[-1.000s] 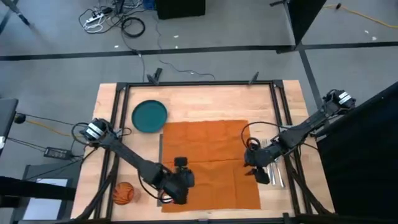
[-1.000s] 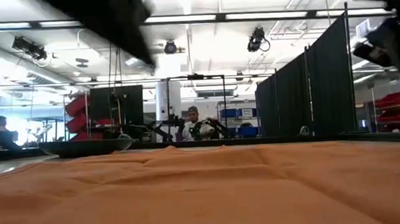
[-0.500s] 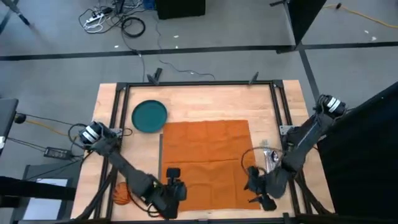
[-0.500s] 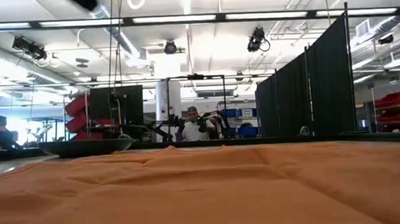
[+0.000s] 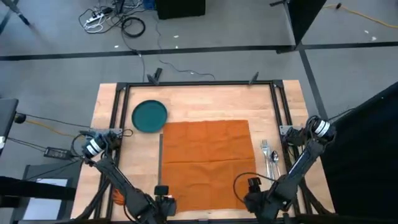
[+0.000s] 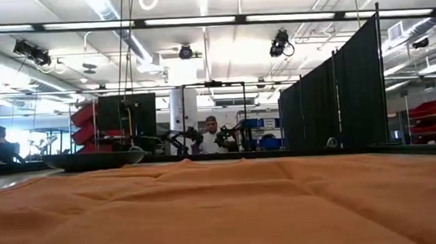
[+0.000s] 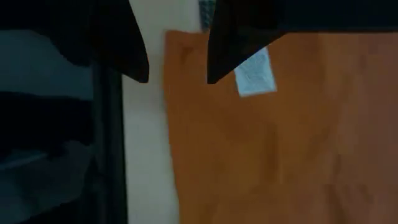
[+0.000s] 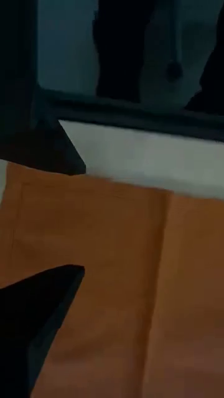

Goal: Set table place
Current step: Fold the orange table napkin

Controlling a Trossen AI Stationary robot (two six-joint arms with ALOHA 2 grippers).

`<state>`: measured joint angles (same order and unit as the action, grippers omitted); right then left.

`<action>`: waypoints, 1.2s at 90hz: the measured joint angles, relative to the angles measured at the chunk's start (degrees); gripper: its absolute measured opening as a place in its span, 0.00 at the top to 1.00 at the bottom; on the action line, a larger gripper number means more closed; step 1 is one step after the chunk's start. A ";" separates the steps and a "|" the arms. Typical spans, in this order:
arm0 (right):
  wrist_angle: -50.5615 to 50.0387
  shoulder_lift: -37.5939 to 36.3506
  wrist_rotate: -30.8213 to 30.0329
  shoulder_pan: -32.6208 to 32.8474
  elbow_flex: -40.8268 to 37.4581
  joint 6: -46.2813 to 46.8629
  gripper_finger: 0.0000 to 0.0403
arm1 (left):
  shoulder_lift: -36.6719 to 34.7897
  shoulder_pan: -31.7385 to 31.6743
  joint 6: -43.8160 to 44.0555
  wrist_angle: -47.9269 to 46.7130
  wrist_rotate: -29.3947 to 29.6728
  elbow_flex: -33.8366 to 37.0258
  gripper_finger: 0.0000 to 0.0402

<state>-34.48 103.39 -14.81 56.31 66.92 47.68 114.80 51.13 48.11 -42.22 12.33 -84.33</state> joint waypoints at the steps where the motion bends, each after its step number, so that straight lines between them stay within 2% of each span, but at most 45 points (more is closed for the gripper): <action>1: 0.00 0.16 0.00 0.00 0.01 0.26 0.44 | 0.00 0.07 0.06 0.00 0.02 0.00 0.63; 25: 0.06 1.55 -0.63 0.16 0.01 2.93 0.48 | 3.31 0.35 -1.20 4.20 -1.50 0.64 0.63; 53: 0.13 2.59 -0.53 0.98 -0.05 3.10 0.51 | 4.94 0.24 1.33 3.32 1.14 0.55 0.63; 69: 1.07 2.54 4.27 1.73 -0.05 4.44 0.52 | 5.20 0.15 1.81 2.73 1.27 0.52 0.63; 79: 2.57 3.17 1.07 2.67 -0.03 5.06 0.52 | 5.22 0.15 1.80 2.75 1.28 0.55 0.63; 90: 3.58 5.35 0.60 2.56 -0.02 5.08 0.52 | 5.27 0.13 1.78 2.69 1.25 0.55 0.64; 99: 4.46 7.30 0.60 2.85 0.30 4.69 0.53 | 5.29 0.13 1.76 2.60 1.20 0.56 0.67; 108: 2.94 8.31 0.41 3.07 0.39 4.85 0.59 | 5.31 0.09 1.63 2.60 1.23 0.57 0.76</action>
<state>-31.54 111.70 -14.40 59.38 67.31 52.53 120.11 51.22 49.74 -39.62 13.56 -83.77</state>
